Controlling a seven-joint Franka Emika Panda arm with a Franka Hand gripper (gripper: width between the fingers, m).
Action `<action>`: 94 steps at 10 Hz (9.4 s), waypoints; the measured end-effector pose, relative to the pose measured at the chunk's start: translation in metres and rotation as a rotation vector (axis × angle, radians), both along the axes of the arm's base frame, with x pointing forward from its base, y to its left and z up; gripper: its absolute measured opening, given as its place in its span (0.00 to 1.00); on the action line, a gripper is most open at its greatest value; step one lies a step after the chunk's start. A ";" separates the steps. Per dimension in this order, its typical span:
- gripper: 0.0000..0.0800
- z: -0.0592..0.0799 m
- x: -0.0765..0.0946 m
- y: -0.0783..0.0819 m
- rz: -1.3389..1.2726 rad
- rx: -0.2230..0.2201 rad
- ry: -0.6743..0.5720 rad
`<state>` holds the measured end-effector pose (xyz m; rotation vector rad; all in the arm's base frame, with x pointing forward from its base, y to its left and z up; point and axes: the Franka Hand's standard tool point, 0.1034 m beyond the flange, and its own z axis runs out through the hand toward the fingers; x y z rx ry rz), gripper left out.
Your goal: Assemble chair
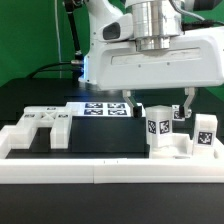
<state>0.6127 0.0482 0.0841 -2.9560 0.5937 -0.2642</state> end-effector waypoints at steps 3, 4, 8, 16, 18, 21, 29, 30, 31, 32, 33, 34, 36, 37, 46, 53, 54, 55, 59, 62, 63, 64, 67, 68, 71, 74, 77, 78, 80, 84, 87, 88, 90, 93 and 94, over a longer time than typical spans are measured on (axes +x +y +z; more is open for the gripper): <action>0.81 0.000 0.000 -0.001 0.228 -0.045 -0.017; 0.81 0.000 0.000 -0.001 0.292 -0.059 -0.022; 0.81 0.000 0.000 -0.002 0.579 -0.127 -0.039; 0.36 -0.001 0.000 -0.002 0.466 -0.108 -0.028; 0.36 -0.002 0.003 0.005 0.190 -0.051 -0.012; 0.36 -0.002 0.005 0.005 -0.027 -0.005 0.001; 0.36 -0.003 0.006 0.005 -0.700 0.128 0.043; 0.37 -0.002 0.007 0.005 -0.690 0.127 0.041; 0.37 -0.003 0.006 0.005 -0.665 0.122 0.040; 0.64 -0.003 0.006 0.005 -0.663 0.121 0.040; 0.64 -0.003 0.006 0.006 -0.612 0.111 0.037; 0.78 -0.003 0.005 0.008 -0.531 0.093 0.034; 0.80 -0.003 0.005 0.010 -0.309 0.049 0.018; 0.81 -0.003 0.005 0.010 -0.229 0.033 0.012; 0.81 -0.004 0.006 0.006 0.509 -0.138 -0.032; 0.36 -0.005 0.005 0.007 0.363 -0.107 -0.023; 0.36 -0.005 0.005 0.008 0.269 -0.087 -0.018; 0.36 -0.005 0.006 0.009 0.138 -0.058 -0.014; 0.36 -0.005 0.006 0.008 -0.241 0.016 0.003; 0.36 -0.005 0.007 0.007 -0.534 0.078 0.007; 0.36 -0.005 0.007 0.006 -0.645 0.105 0.012; 0.36 -0.004 0.007 0.006 -0.714 0.118 0.016; 0.36 -0.003 0.008 0.005 -0.801 0.140 0.020; 0.47 -0.004 0.008 0.005 -0.785 0.136 0.019; 0.77 -0.004 0.006 0.007 -0.515 0.070 0.028; 0.81 -0.004 0.006 0.003 -0.228 0.010 0.010; 0.81 -0.004 0.006 0.002 0.019 -0.040 -0.006; 0.81 -0.004 0.006 0.002 0.114 -0.061 -0.011; 0.81 -0.005 0.006 0.001 0.292 -0.104 -0.016; 0.56 -0.005 0.006 0.002 0.436 -0.145 -0.020; 0.36 -0.005 0.006 0.002 0.408 -0.140 -0.019; 0.36 -0.005 0.006 0.002 0.406 -0.139 -0.019; 0.36 -0.005 0.007 0.002 0.200 -0.091 -0.018; 0.36 -0.005 0.006 0.011 -0.210 -0.010 -0.006; 0.36 -0.005 0.006 0.012 -0.323 0.011 -0.002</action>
Offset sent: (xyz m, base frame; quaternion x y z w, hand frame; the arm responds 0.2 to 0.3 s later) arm -0.0001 0.0031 0.0016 0.0000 -0.0011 -0.1592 0.9873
